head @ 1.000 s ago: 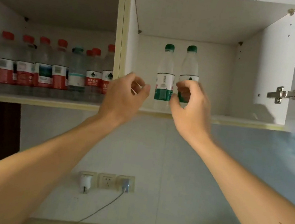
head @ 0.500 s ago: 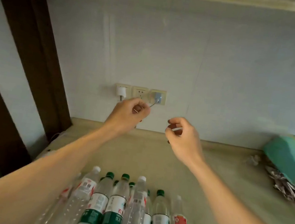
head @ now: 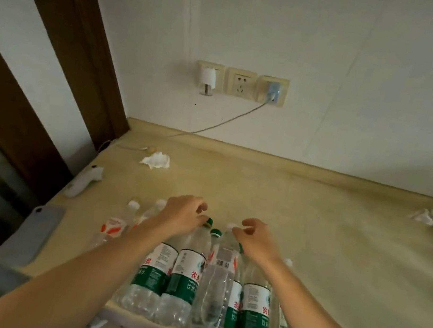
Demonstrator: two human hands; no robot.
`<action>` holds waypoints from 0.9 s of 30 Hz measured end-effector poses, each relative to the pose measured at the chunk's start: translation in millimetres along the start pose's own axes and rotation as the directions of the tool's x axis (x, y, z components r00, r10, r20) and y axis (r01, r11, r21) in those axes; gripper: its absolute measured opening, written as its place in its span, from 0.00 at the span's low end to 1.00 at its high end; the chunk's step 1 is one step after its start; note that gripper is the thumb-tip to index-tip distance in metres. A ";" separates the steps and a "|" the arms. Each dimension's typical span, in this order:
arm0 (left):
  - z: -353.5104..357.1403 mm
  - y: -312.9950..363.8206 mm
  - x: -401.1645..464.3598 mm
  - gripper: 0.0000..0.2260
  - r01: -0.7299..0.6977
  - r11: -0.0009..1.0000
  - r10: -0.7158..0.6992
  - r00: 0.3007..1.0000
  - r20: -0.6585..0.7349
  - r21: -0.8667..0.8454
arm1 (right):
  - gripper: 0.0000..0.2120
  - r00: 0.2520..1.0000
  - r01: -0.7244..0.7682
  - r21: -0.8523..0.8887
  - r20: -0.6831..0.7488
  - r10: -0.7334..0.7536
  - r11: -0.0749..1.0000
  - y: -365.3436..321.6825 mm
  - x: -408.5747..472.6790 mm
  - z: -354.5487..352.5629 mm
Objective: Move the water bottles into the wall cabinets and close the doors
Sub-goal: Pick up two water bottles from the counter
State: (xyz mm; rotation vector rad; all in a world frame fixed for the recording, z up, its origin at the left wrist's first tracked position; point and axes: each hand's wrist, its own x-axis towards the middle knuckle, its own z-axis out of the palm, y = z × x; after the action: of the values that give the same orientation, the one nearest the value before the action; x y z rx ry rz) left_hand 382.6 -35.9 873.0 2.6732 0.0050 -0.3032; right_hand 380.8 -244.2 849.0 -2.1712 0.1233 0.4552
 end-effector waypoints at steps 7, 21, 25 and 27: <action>21.0 -3.7 29.7 0.16 0.035 0.987 -0.057 0.989 0.138 0.157 | 0.11 0.994 -0.085 0.043 0.074 0.082 0.995 7.4 35.6 18.4; -40.8 32.0 34.4 0.05 -0.046 0.693 0.028 0.999 -0.037 -0.719 | 0.16 0.997 0.018 0.317 0.061 -0.039 0.948 -20.0 35.5 -34.3; -66.1 61.1 41.1 0.08 -0.227 0.682 0.075 0.967 -0.242 -0.695 | 0.21 0.969 0.233 0.213 -0.130 -0.209 0.949 -49.6 31.0 -87.4; -71.1 75.3 48.1 0.09 -0.304 0.713 0.094 0.935 -0.343 -0.632 | 0.18 0.938 0.314 0.143 -0.200 -0.283 0.939 -57.4 27.0 -108.6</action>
State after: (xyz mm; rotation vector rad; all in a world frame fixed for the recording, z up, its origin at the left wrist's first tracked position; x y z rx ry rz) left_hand 448.6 -75.0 957.6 1.9267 -0.0742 0.1517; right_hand 450.4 -294.1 941.2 -2.0107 -0.0697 0.0730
